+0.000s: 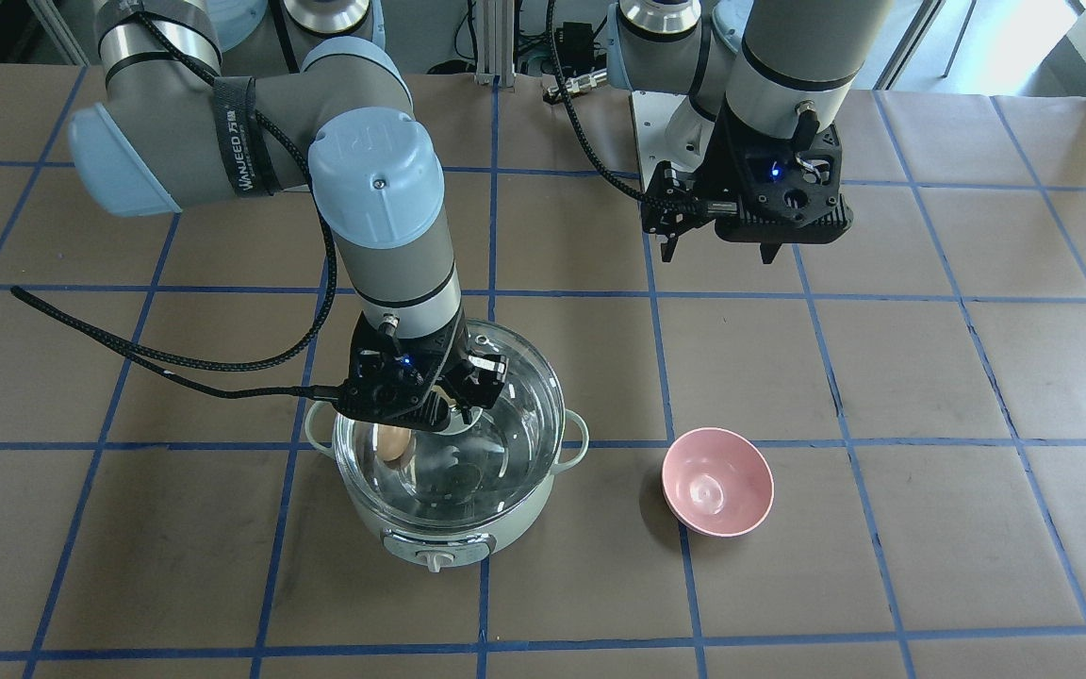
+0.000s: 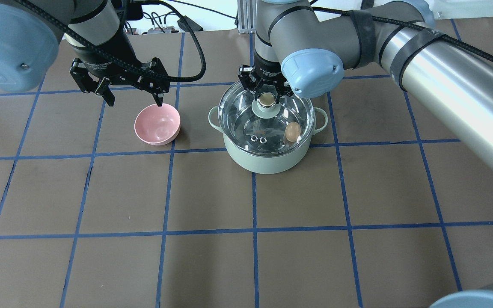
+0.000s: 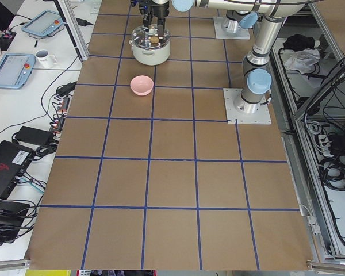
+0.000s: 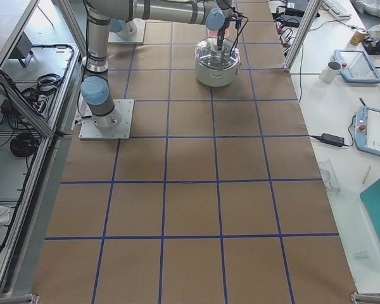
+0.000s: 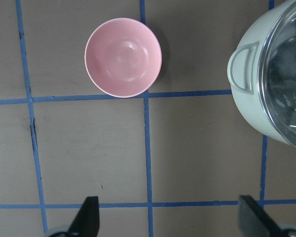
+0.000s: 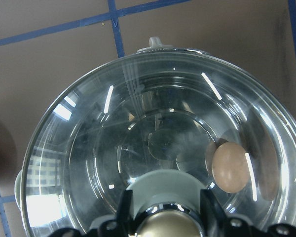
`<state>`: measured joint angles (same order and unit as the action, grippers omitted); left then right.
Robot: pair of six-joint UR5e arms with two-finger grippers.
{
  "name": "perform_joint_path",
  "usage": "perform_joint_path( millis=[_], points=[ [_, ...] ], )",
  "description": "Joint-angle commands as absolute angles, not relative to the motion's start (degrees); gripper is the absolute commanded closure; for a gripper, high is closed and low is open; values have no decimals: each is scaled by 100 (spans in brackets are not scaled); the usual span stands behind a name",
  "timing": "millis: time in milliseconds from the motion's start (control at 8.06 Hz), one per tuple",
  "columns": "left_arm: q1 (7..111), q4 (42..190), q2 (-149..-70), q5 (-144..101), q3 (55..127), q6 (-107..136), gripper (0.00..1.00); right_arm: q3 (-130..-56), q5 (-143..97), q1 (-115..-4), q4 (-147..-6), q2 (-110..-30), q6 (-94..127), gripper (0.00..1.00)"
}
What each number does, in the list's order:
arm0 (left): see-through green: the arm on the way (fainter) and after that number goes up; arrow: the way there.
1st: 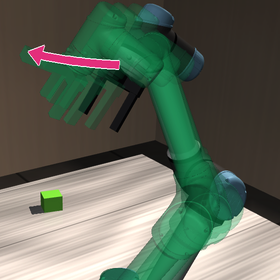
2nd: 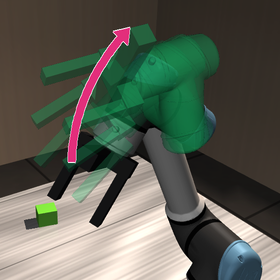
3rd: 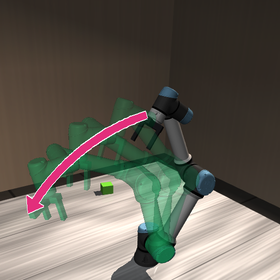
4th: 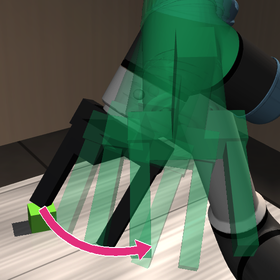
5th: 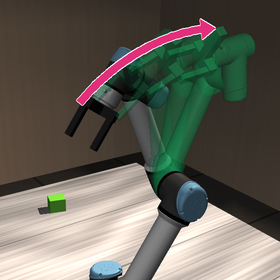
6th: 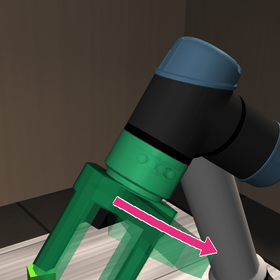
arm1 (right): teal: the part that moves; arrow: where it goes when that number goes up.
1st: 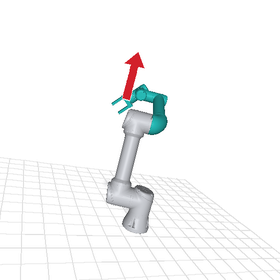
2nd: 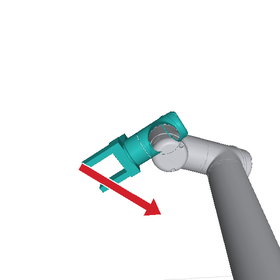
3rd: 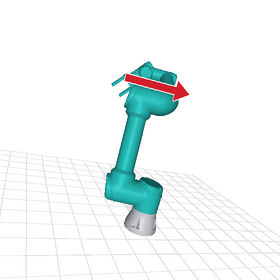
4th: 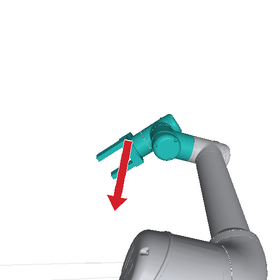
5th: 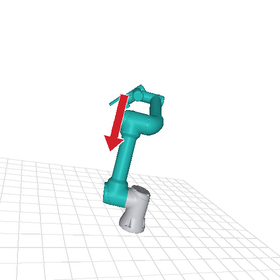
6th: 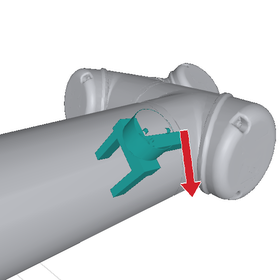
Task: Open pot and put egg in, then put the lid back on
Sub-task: 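Lower the lid onto the pot and release the knob with the right gripper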
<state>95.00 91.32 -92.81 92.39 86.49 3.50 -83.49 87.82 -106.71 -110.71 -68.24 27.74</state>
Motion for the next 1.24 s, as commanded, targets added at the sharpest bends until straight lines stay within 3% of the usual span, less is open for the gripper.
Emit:
perform_joint_path(
  millis=[0,372,496,1117],
  points=[
    [9501,9132,-9281,9246,8648,352,0,-8350,8789,-10670,-11074,-6812,2768,100],
    [9501,9123,-9281,9264,8648,352,0,-8411,8789,-10670,-11065,-6811,2786,95],
    [9501,9123,-9281,9264,8648,352,0,-8455,8789,-10670,-11074,-6812,2821,87],
    [9510,9123,-9281,9272,8648,343,0,-8455,8842,-10670,-11267,-6812,2786,80]
  ],
)
